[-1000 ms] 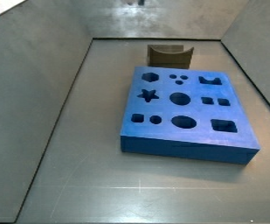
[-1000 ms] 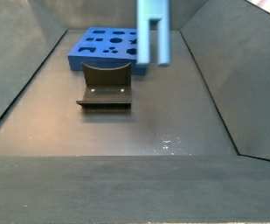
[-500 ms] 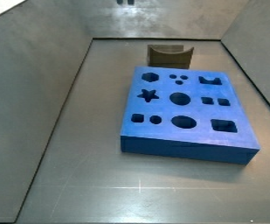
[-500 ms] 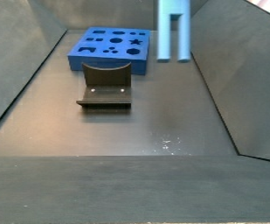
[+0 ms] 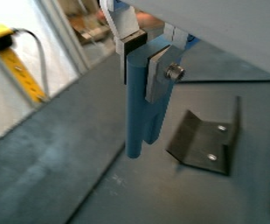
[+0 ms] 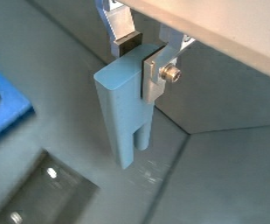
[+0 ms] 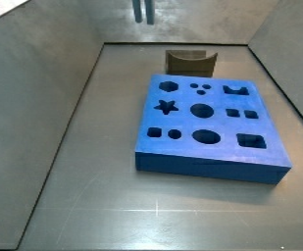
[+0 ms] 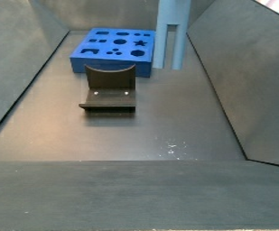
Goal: Pick up the square-circle object. Move up. Rotate the square-circle object. Place the square-circle object on the fixture. Regrasp the square-circle object. Move to above the board. Insert the square-circle object.
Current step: Rotate the square-circle object.
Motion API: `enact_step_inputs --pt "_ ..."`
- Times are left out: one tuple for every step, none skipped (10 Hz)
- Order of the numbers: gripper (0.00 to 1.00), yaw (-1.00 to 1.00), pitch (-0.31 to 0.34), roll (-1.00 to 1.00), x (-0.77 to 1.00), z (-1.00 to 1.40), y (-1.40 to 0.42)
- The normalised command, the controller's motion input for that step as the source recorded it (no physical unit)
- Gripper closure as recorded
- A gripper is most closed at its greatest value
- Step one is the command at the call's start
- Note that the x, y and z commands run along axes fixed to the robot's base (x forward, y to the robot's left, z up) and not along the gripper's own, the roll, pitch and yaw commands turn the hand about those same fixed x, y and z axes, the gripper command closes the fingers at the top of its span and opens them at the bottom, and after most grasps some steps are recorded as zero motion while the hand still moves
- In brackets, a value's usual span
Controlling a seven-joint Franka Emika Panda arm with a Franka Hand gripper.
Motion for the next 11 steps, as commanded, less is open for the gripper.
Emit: enact_step_inputs --pt "1.00 -0.51 0.244 -1.00 -0.02 0.04 0.01" --pt "1.00 -0.50 0.263 -1.00 -0.03 0.05 0.01" --pt "1.00 -0.48 0.274 -1.00 -0.03 0.06 0.02" --pt "1.00 -0.45 0.285 -1.00 -0.02 0.05 0.02" --pt "1.00 -0.35 0.278 -0.86 0.00 0.05 0.02" --pt "1.00 -0.23 0.242 -0.63 0.01 0.05 0.01" --pt "1.00 -0.12 0.186 -0.38 0.03 0.03 0.01" --pt "1.00 -0.08 0.158 -0.29 0.04 0.02 0.01" --pt "1.00 -0.04 0.110 -0.20 0.04 0.01 0.01" --pt "1.00 -1.00 0.027 -0.06 -0.08 0.00 0.03" --pt "1.00 -1.00 0.025 -0.05 -0.08 0.00 0.03"
